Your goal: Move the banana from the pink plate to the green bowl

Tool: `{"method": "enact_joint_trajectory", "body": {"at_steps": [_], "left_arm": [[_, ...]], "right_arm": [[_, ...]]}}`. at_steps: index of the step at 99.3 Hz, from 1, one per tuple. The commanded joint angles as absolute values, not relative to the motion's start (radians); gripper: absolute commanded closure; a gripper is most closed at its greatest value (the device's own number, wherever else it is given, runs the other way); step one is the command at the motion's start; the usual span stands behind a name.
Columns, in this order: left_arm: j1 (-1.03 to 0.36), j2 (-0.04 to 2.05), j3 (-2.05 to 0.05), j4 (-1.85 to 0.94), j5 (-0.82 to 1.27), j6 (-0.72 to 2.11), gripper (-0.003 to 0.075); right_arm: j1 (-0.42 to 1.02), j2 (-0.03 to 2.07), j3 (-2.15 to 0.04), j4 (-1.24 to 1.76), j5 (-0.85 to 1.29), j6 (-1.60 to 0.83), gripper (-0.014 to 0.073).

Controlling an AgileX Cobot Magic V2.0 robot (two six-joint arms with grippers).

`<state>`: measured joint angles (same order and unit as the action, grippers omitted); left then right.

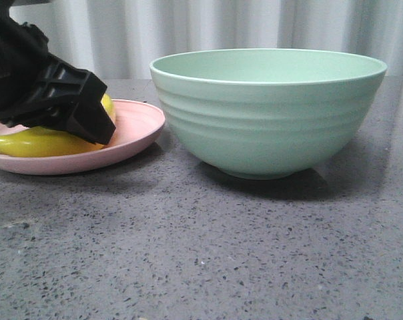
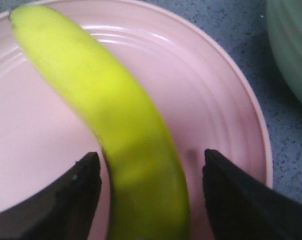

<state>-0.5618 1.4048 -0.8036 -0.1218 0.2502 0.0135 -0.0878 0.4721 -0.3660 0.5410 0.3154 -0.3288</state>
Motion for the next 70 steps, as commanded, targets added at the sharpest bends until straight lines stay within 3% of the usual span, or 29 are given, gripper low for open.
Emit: {"method": "enact_joint_trajectory", "body": {"at_steps": [1,31,50,70], "left_arm": [[-0.570,1.383,-0.837,-0.128,0.206,0.007,0.0374],[-0.570,1.384,-0.837,-0.128,0.210,0.012,0.0574],[-0.581,1.342,-0.866,-0.128,0.230,0.016,0.0583],[-0.635,1.240,-0.918,-0.128,0.253,0.017,0.0583]], "right_arm": [[-0.092,0.484,-0.403,0.555,0.238,-0.340,0.0647],[-0.092,0.484,-0.405,0.552,0.287,-0.340,0.0647],[-0.035,0.538,-0.519,0.438,0.417,-0.340,0.0647],[0.115,0.693,-0.686,0.434,0.522,-0.340,0.0645]]}}
